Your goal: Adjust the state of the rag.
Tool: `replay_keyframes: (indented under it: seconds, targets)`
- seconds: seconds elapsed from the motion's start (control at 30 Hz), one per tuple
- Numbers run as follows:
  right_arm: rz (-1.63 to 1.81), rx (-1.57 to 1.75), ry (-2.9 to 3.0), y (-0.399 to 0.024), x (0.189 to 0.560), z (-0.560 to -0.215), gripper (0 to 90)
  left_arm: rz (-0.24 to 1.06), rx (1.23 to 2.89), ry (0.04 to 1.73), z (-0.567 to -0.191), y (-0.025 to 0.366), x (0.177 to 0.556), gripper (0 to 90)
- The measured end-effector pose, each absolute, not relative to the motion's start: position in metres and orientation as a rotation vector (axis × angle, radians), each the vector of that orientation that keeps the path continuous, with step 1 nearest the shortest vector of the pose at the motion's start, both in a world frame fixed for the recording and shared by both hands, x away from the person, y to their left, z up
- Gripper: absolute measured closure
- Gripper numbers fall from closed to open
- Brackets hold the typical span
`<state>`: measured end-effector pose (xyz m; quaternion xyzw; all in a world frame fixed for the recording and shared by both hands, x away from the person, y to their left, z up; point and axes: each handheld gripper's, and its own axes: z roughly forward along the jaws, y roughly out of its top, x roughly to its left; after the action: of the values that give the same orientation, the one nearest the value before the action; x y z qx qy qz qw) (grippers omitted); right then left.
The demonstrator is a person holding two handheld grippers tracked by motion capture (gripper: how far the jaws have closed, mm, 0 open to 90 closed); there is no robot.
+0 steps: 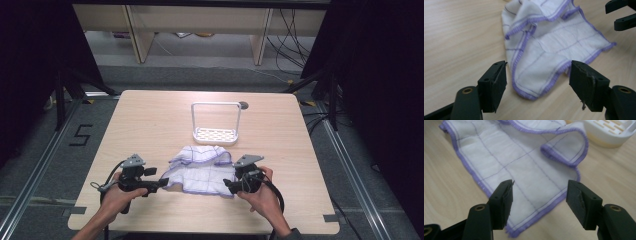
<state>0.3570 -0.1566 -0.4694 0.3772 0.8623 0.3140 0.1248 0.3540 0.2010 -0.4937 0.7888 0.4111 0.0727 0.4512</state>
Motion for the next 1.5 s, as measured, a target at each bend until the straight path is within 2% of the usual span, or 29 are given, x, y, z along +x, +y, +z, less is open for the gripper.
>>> replay_keyframes:
  seconds: [0.2, 0.47, 0.53, 0.57, 0.6, 0.63, 0.67, 0.7, 0.83, 1.0, 1.07, 1.2, 1.33, 1.37, 1.4, 1.5]
  targets:
    - [0.887, 1.052, 2.558, -0.15, 0.342, -0.487, 40.2, 0.181, 1.96, 0.926, -0.495, 0.182, 0.348, 30.9]
    - [0.859, 1.059, 2.575, -0.144, 0.345, -0.499, 43.9, 0.242, 2.054, 0.872, -0.508, 0.162, 0.36, 32.4]
    - [0.851, 1.052, 2.566, -0.144, 0.348, -0.501, 50.4, 0.248, 2.069, 0.839, -0.51, 0.159, 0.363, 41.7]
    - [0.86, 1.065, 2.546, -0.144, 0.348, -0.502, 55.7, 0.241, 2.049, 0.846, -0.511, 0.156, 0.363, 49.3]
    - [0.856, 1.033, 2.545, -0.148, 0.349, -0.502, 67.7, 0.239, 2.08, 0.814, -0.511, 0.157, 0.365, 62.5]
    - [0.856, 1.033, 2.545, -0.148, 0.349, -0.502, 67.7, 0.247, 2.06, 0.813, -0.512, 0.155, 0.365, 62.5]
    - [0.845, 1.028, 2.553, -0.15, 0.349, -0.501, 72.2, 0.256, 2.067, 0.796, -0.511, 0.156, 0.365, 68.1]
    - [0.855, 1.013, 2.553, -0.152, 0.35, -0.5, 82.2, 0.253, 2.058, 0.785, -0.51, 0.156, 0.365, 77.5]
    - [0.949, 1.0, 2.527, -0.158, 0.35, -0.494, 85.5, 0.253, 2.052, 0.738, -0.5, 0.164, 0.36, 83.9]
    - [1.03, 0.953, 2.505, -0.17, 0.329, -0.462, 85.9, 0.205, 2.017, 0.691, -0.484, 0.168, 0.34, 84.6]
    - [1.032, 0.933, 2.509, -0.171, 0.323, -0.46, 85.9, 0.188, 2.03, 0.656, -0.482, 0.168, 0.33, 84.5]
    - [1.009, 0.942, 2.548, -0.178, 0.296, -0.473, 85.6, 0.136, 2.084, 0.61, -0.491, 0.163, 0.313, 83.9]
    - [0.982, 0.955, 2.597, -0.179, 0.285, -0.482, 84.0, 0.074, 2.143, 0.6, -0.502, 0.158, 0.3, 82.3]
    - [0.962, 0.971, 2.615, -0.179, 0.28, -0.485, 78.6, 0.059, 2.142, 0.6, -0.503, 0.158, 0.298, 76.9]
    - [0.962, 0.971, 2.615, -0.179, 0.28, -0.485, 78.6, 0.067, 2.157, 0.579, -0.502, 0.159, 0.298, 76.9]
    - [0.992, 0.989, 2.595, -0.182, 0.28, -0.485, 59.8, 0.038, 2.087, 0.661, -0.495, 0.163, 0.301, 57.8]
